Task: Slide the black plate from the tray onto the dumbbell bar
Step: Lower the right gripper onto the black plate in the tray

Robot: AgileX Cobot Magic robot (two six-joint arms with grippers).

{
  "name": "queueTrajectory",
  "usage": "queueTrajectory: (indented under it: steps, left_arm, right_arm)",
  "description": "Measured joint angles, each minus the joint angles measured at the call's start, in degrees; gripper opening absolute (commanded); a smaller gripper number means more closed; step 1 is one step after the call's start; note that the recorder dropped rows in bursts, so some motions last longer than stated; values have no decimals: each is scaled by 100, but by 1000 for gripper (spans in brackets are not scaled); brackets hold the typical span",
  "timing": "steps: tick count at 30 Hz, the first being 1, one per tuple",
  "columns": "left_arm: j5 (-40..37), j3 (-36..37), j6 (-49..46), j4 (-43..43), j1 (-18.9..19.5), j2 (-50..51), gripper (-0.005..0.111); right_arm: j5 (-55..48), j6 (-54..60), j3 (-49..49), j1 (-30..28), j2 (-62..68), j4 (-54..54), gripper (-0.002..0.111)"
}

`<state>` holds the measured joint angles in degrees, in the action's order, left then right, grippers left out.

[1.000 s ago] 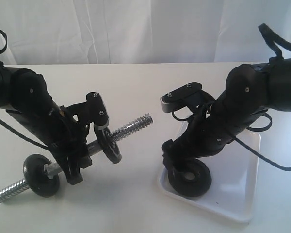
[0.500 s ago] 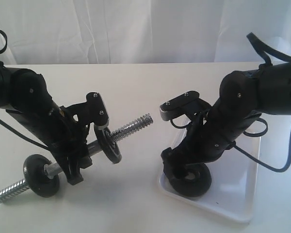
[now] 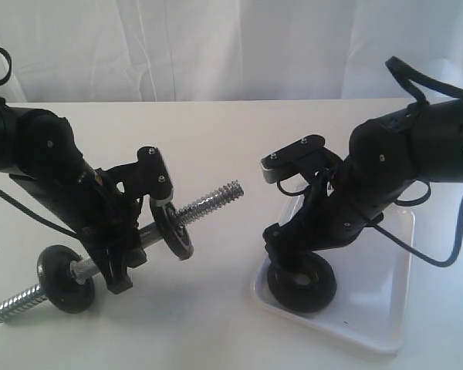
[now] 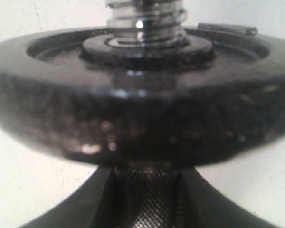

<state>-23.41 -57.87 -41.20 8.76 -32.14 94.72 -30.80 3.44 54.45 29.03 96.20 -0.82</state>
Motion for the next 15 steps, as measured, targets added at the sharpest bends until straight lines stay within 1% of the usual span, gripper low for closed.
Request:
queueTrajectory:
  steps: [15]
  left_arm:
    - [0, 0, 0, 0, 0, 0, 0]
  right_arm:
    - [0, -184, 0, 0, 78, -77, 105]
